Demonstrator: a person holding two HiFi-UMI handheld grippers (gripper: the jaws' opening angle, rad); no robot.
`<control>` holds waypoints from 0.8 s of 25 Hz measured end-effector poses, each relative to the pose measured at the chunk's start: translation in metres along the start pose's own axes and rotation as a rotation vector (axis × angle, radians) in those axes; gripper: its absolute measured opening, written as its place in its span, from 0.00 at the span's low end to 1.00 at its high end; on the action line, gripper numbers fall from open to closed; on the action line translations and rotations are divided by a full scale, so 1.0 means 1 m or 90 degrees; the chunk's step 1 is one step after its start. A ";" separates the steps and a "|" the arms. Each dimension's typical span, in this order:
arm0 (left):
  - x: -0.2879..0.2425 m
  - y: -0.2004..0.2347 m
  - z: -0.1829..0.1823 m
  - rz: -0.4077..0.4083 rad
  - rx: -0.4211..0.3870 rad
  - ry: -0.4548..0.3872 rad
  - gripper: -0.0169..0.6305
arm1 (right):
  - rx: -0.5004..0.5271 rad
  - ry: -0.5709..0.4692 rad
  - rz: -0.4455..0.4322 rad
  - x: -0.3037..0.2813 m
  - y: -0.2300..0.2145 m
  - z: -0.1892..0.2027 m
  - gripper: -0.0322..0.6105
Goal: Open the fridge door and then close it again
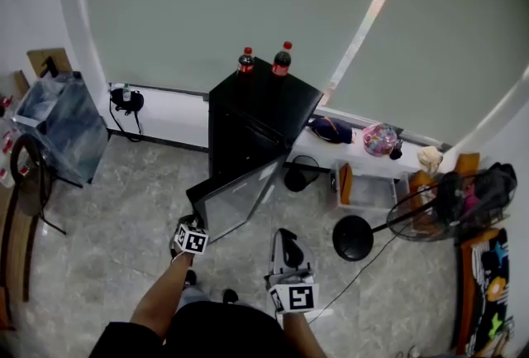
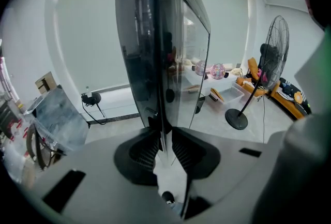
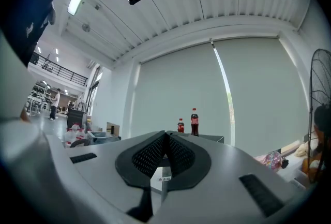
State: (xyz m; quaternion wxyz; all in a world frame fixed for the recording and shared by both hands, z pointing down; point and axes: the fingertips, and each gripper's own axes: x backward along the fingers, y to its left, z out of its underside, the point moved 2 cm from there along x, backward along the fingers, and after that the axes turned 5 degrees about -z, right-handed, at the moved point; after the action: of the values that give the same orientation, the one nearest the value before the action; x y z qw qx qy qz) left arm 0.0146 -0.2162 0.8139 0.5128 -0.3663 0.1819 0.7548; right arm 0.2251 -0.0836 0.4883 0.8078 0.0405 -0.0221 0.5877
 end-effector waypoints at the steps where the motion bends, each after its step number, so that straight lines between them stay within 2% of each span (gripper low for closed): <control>1: 0.002 -0.004 0.002 -0.003 0.003 0.002 0.14 | 0.000 0.007 -0.009 0.004 -0.001 0.001 0.06; 7: 0.008 -0.026 0.013 0.000 0.023 0.003 0.14 | -0.013 0.011 -0.034 0.019 -0.004 0.006 0.06; 10: 0.014 -0.032 0.015 -0.012 0.018 -0.001 0.14 | -0.020 0.012 -0.032 0.022 -0.001 0.009 0.06; 20: 0.019 -0.044 0.020 0.002 0.031 -0.011 0.13 | -0.009 0.010 -0.007 0.020 0.018 0.002 0.06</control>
State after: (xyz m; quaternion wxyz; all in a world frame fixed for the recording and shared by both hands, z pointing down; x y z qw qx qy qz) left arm 0.0429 -0.1727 0.8174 0.5219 -0.3471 0.1961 0.7541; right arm 0.2147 -0.0591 0.4927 0.8116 0.0304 -0.0200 0.5831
